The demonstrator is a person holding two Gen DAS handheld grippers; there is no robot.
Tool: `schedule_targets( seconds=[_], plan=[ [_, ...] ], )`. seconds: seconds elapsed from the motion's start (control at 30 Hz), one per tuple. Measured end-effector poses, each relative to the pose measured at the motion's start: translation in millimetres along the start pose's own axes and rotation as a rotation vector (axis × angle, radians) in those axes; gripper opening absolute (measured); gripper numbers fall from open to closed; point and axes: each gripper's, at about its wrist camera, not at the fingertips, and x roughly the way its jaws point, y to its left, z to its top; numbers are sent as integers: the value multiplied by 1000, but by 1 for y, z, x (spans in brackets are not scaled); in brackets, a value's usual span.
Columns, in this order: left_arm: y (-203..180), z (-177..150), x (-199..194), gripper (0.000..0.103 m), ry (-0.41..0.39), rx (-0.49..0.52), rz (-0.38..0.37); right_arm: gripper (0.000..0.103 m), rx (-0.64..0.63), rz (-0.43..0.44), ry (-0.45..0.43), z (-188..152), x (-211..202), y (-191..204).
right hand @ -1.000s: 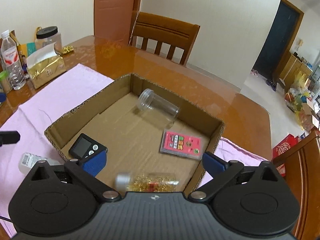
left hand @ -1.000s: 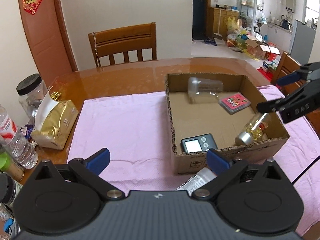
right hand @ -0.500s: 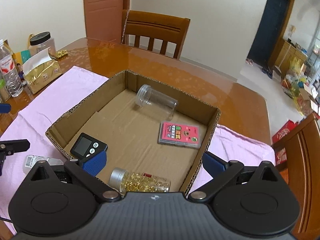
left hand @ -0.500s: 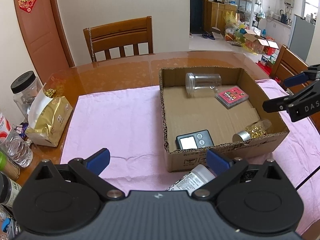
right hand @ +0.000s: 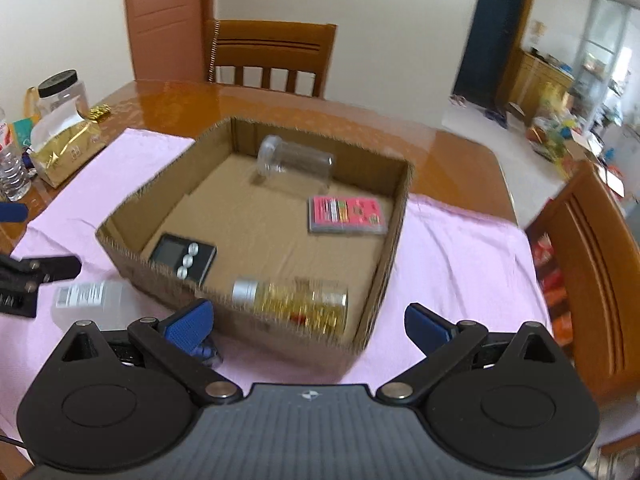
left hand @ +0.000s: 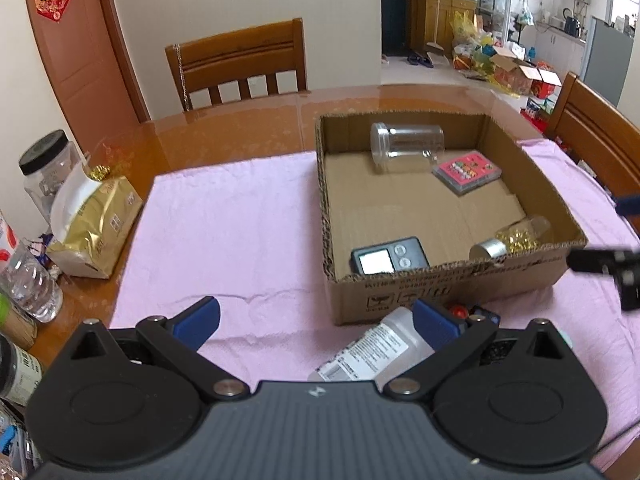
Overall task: Organize rigid objects
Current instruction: 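Move the left tool to the white plastic bottle while the right tool approaches the red toy train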
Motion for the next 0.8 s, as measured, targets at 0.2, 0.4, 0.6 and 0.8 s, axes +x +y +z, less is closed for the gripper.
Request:
schedule_targets(
  seconds=[0.2, 0.4, 0.6, 0.8],
  plan=[
    [-13, 1, 15, 102, 34, 11, -36, 103, 82, 11, 65, -36, 5, 4],
    [-28, 6, 38, 102, 43, 42, -30, 103, 120, 17, 99, -52, 5, 2],
    [-25, -7, 45, 102, 85, 50, -27, 103, 161, 22, 144, -62, 17, -2],
    [-14, -21, 38, 102, 107, -4, -51, 103, 144, 45, 212, -79, 21, 5]
  ],
)
